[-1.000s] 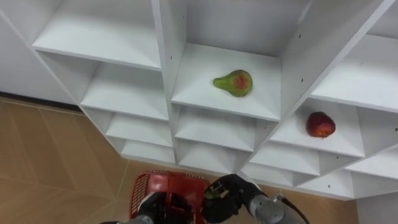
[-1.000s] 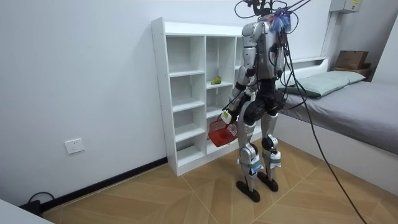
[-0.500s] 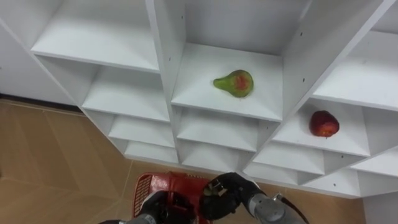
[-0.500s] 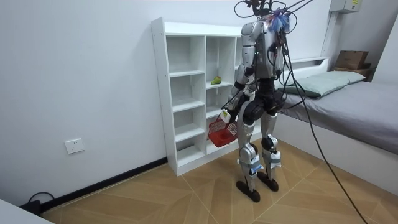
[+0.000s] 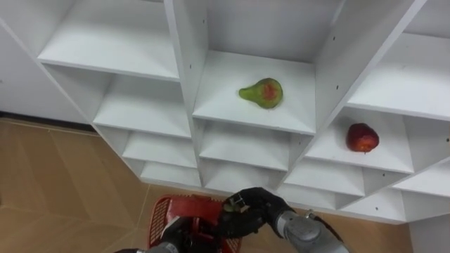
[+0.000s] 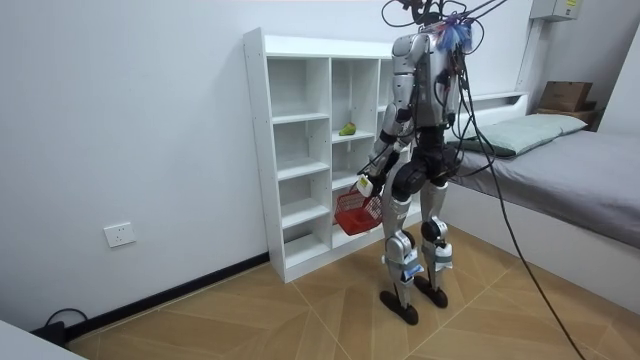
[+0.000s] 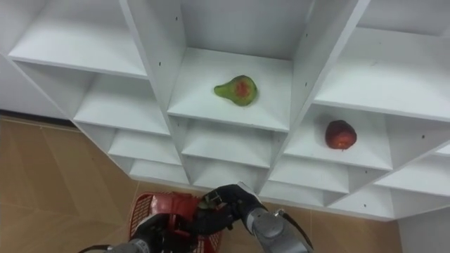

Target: Collect fruits from the closet

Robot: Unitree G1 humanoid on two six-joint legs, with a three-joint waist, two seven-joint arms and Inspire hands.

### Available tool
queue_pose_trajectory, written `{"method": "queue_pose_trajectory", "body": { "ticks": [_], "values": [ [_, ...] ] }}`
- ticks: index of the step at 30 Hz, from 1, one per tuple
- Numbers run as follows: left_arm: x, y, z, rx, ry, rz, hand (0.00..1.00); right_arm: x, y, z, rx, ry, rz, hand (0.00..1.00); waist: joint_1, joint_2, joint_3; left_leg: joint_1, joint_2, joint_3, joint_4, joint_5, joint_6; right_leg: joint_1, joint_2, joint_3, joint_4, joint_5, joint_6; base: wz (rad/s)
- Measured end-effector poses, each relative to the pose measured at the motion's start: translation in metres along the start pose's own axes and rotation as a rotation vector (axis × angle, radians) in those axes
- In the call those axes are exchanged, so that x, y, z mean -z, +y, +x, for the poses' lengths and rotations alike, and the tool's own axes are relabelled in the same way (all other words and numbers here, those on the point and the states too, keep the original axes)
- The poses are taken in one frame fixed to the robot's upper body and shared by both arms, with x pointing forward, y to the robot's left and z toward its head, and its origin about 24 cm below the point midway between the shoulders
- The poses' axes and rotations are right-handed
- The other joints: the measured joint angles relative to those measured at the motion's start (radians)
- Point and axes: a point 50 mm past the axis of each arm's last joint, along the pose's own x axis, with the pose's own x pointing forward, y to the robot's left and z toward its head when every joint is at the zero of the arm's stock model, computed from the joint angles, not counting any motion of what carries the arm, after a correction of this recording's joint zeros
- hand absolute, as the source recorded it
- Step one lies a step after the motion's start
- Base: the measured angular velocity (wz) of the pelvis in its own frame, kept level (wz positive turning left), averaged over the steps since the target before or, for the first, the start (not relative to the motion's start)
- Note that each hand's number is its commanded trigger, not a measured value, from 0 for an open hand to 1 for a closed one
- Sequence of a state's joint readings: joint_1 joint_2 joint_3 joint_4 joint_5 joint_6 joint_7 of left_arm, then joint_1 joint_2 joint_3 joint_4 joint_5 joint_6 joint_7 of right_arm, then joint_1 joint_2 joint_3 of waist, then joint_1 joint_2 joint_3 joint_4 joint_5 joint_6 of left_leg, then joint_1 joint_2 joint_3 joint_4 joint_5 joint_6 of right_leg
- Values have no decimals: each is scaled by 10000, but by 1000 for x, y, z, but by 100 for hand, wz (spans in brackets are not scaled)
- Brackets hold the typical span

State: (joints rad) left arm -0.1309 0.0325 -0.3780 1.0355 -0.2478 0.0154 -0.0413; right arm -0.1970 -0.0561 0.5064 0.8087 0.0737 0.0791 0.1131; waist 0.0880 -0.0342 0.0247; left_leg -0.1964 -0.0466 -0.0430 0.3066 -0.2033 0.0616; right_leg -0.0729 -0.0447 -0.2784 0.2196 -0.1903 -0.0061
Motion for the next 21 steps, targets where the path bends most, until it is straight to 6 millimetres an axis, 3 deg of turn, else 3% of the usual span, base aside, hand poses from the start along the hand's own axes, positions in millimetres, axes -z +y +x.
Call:
{"method": "queue_pose_trajectory", "body": {
  "ticks": [1,21],
  "values": [
    [0,0,0,7,-4,7,100,0,0,0,-3,-12,2,0,-2,2,-1,3,-1,0,1,2,0,0,-2,1,0,0,0,0],
    [1,-5,0,168,5,-92,100,-3,1,0,-116,-348,-58,0,-11,38,-11,114,-7,61,-84,31,7,27,-32,10,3,-1,1,0]
  ]
}}
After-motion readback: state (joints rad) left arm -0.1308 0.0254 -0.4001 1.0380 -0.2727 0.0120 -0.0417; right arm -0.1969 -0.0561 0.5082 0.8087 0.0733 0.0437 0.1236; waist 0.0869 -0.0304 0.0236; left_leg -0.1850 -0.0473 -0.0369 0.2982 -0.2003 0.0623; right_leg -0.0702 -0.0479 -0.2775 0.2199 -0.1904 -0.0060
